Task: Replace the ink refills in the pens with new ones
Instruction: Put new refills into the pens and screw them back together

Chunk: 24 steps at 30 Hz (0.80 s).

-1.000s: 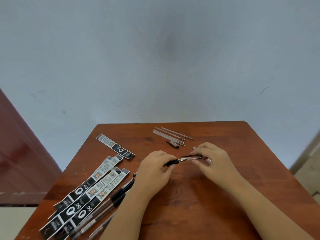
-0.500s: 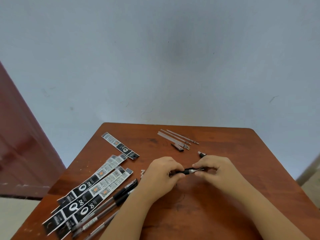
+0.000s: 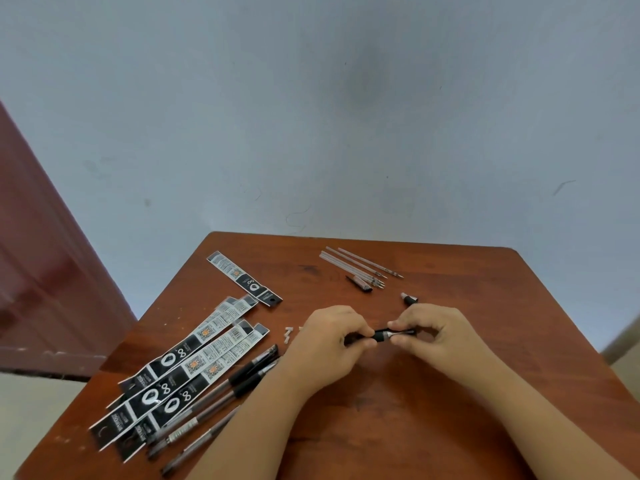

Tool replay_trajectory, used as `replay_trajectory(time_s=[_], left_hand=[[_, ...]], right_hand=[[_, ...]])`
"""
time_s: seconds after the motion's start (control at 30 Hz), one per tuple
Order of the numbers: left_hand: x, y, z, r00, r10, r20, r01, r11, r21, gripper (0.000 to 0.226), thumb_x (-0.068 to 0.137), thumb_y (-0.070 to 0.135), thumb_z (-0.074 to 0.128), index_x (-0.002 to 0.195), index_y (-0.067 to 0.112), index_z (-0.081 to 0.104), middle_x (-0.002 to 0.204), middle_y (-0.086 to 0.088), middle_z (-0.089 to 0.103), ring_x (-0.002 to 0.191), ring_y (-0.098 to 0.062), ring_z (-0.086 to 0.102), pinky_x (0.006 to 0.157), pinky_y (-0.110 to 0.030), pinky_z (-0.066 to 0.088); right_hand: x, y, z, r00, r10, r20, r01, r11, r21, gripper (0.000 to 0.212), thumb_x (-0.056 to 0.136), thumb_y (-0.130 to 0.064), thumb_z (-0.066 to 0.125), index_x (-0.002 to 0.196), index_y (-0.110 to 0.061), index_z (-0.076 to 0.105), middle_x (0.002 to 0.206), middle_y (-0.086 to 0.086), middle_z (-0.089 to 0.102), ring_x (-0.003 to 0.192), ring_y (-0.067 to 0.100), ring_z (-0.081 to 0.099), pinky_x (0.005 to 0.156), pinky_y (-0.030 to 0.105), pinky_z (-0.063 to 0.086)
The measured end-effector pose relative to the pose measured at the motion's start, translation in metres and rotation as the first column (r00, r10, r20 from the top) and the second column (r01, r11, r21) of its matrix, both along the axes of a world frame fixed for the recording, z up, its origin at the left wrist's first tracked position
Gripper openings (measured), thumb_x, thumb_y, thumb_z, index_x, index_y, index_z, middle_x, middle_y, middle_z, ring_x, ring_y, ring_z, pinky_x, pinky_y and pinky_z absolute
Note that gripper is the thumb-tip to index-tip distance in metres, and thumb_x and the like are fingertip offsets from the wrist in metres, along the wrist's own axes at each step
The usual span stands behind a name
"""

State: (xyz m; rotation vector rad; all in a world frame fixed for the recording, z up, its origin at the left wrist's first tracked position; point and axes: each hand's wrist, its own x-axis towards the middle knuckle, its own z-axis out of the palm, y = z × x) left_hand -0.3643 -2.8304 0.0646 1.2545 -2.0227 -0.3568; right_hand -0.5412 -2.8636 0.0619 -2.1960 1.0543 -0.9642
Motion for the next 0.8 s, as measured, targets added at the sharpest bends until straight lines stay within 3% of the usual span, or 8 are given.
replay_trajectory(time_s=[0.17, 0.3, 0.4, 0.5, 0.6, 0.8], left_hand=[[-0.002, 0.001, 0.005, 0.995, 0.08, 0.057, -0.081, 0.997, 0.016, 0.014, 0.081, 0.015, 0.065, 0.093, 0.008, 0.068, 0.09, -0.005, 0.067, 0.085, -0.015, 0.057, 0.069, -0.008, 0.033], [-0.004, 0.002, 0.014, 0.978, 0.142, 0.155, -0.158, 0.983, 0.096, 0.017, 0.085, 0.019, 0.06, 0.099, 0.013, 0.064, 0.098, -0.004, 0.063, 0.092, -0.016, 0.054, 0.079, -0.022, 0.039], [-0.002, 0.01, 0.024, 0.955, 0.22, 0.197, -0.24, 0.967, 0.085, 0.015, 0.086, 0.02, 0.057, 0.099, 0.014, 0.063, 0.098, -0.002, 0.062, 0.093, -0.016, 0.053, 0.079, -0.024, 0.039], [0.008, 0.031, 0.024, 0.919, 0.319, 0.231, -0.339, 0.939, 0.053, 0.015, 0.088, 0.023, 0.055, 0.099, 0.015, 0.061, 0.1, -0.001, 0.061, 0.094, -0.016, 0.052, 0.077, -0.024, 0.036], [0.026, 0.063, 0.009, 0.858, 0.439, 0.266, -0.464, 0.885, 0.037, 0.017, 0.088, 0.026, 0.053, 0.102, 0.018, 0.062, 0.101, 0.002, 0.063, 0.095, -0.015, 0.051, 0.073, -0.021, 0.033], [0.041, 0.098, -0.013, 0.804, 0.505, 0.315, -0.543, 0.839, 0.041, 0.024, 0.091, 0.029, 0.05, 0.111, 0.023, 0.06, 0.108, 0.007, 0.062, 0.102, -0.01, 0.049, 0.087, -0.022, 0.038]], right_hand=[[0.006, 0.001, -0.008, 0.997, -0.081, -0.013, 0.079, 0.991, -0.108, 0.023, 0.069, -0.019, 0.065, 0.091, -0.015, 0.069, 0.083, -0.025, 0.056, 0.082, -0.02, 0.053, 0.074, -0.003, 0.037], [0.011, 0.006, -0.011, 0.995, -0.093, -0.029, 0.089, 0.989, -0.121, 0.031, 0.071, -0.02, 0.059, 0.1, -0.012, 0.065, 0.088, -0.009, 0.059, 0.076, -0.009, 0.053, 0.071, -0.001, 0.038], [0.016, 0.009, -0.013, 0.992, -0.1, -0.076, 0.093, 0.991, -0.1, 0.041, 0.079, -0.017, 0.062, 0.119, -0.013, 0.053, 0.104, -0.002, 0.059, 0.07, -0.003, 0.051, 0.069, 0.007, 0.037], [0.021, 0.015, -0.014, 0.97, -0.066, -0.234, 0.061, 0.998, -0.027, 0.054, 0.086, -0.022, 0.056, 0.135, -0.018, 0.033, 0.118, -0.002, 0.053, 0.095, 0.004, 0.053, 0.087, 0.014, 0.038], [0.026, 0.019, -0.019, 0.893, -0.001, -0.45, -0.071, 0.987, -0.143, 0.043, 0.09, -0.03, 0.048, 0.13, -0.015, 0.042, 0.133, 0.003, 0.047, 0.124, 0.015, 0.039, 0.103, 0.023, 0.027], [0.024, 0.016, -0.019, 0.879, 0.046, -0.474, -0.122, 0.984, -0.13, 0.036, 0.09, -0.031, 0.047, 0.122, -0.016, 0.052, 0.133, 0.001, 0.046, 0.125, 0.014, 0.037, 0.103, 0.023, 0.025]])
